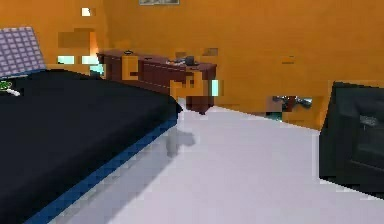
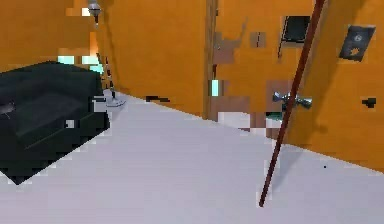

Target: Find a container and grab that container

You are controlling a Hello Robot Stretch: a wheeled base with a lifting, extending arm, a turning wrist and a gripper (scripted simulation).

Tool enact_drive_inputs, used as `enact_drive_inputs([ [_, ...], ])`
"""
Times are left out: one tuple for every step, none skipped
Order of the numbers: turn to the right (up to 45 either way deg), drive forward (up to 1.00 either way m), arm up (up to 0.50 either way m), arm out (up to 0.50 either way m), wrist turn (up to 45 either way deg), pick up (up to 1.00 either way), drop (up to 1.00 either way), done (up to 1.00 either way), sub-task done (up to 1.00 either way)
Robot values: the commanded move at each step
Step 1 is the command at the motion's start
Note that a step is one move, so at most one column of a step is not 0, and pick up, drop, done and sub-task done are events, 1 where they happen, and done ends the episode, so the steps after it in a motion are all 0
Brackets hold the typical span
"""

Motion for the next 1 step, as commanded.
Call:
enact_drive_inputs([
  [6.0, 0.0, 0.0, 0.0, 0.0, 0.0, 0.0, 0.0, 0.0],
])
